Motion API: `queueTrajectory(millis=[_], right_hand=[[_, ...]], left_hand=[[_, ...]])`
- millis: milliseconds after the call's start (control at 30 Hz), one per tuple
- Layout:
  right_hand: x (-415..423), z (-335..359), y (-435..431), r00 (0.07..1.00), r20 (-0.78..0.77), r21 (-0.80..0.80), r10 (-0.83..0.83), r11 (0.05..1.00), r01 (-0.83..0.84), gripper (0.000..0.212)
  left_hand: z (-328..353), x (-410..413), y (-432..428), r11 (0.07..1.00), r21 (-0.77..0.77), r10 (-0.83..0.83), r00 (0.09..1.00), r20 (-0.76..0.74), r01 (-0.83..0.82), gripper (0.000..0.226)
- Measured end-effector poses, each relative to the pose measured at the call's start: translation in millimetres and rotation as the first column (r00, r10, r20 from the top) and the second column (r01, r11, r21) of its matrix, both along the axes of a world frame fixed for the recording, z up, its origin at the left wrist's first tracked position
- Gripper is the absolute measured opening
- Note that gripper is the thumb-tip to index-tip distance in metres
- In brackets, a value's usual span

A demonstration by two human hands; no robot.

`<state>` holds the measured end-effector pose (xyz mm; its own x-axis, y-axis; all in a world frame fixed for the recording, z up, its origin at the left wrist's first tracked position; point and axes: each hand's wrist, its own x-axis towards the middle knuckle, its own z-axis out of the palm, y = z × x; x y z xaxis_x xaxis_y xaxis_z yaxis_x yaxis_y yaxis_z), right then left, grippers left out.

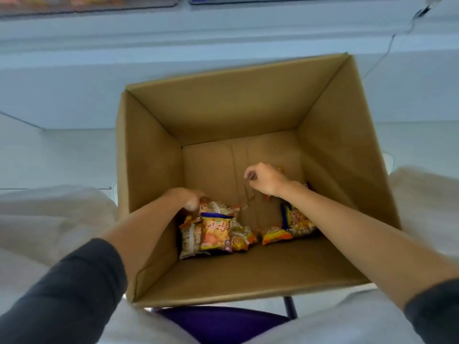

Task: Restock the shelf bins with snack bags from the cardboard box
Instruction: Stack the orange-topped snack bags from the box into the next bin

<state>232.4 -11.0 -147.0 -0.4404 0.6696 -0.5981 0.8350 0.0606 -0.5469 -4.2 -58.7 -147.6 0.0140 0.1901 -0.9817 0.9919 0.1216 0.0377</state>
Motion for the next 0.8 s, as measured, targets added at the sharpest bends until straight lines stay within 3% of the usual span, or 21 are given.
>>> queueTrajectory(millis=[100,167,267,333,367,433,533,600,667,733,800], right_hand=[[1.1,-1.4,-5.9,0.999,-0.030,-0.026,-0.032,0.999,0.031,0.019],[0.2,3.1,-4.6,0.984,-0.106,-0.087,-0.141,0.987,0.132,0.018],[-4.8,23.0,1.0,0.875,-0.271,-0.326,-0.400,0.894,0.307,0.038],[-7.0,35.2,4.5,0.823,-0.327,-0.424,-0.465,0.850,0.312,0.058],[-7.5,39.4,5.8,0.810,-0.342,-0.435,-0.475,0.845,0.312,0.059],[-6.1,44.0,8.7,0.770,-0.365,-0.426,-0.523,0.829,0.361,0.051],[2.2,45.7,17.4,0.686,-0.366,-0.541,-0.629,0.744,0.393,0.039],[10.0,42.3,25.8,0.696,-0.336,-0.616,-0.634,0.707,0.347,0.038],[19.6,32.8,32.1,0.741,-0.292,-0.588,-0.605,0.724,0.359,0.046],[30.2,17.4,33.2,0.859,-0.171,-0.403,-0.483,0.830,0.386,0.051],[38.8,-5.0,28.1,0.968,0.047,-0.218,-0.247,0.943,0.251,0.058]], left_hand=[[8.6,11.1,4.1,0.991,0.091,0.096,0.995,0.021,-0.098,0.083],[11.3,16.3,10.5,0.912,0.186,0.352,0.930,0.104,-0.366,0.084],[20.7,26.5,21.7,0.570,0.123,0.755,0.576,0.313,-0.813,0.098],[30.7,34.7,29.2,0.410,-0.041,0.854,0.368,0.367,-0.911,0.085],[38.3,39.3,32.5,0.377,-0.109,0.870,0.311,0.383,-0.920,0.076],[46.7,45.1,37.9,0.383,-0.170,0.861,0.284,0.422,-0.908,0.073],[49.0,48.0,42.7,0.466,-0.117,0.806,0.367,0.465,-0.877,0.072],[44.2,48.9,43.8,0.404,-0.175,0.832,0.281,0.478,-0.898,0.064],[36.8,52.0,41.3,0.305,-0.189,0.849,0.177,0.497,-0.933,0.056],[25.5,54.9,36.3,0.222,-0.129,0.855,0.129,0.501,-0.966,0.064],[13.7,54.1,30.8,0.170,-0.074,0.866,0.113,0.487,-0.983,0.071]])
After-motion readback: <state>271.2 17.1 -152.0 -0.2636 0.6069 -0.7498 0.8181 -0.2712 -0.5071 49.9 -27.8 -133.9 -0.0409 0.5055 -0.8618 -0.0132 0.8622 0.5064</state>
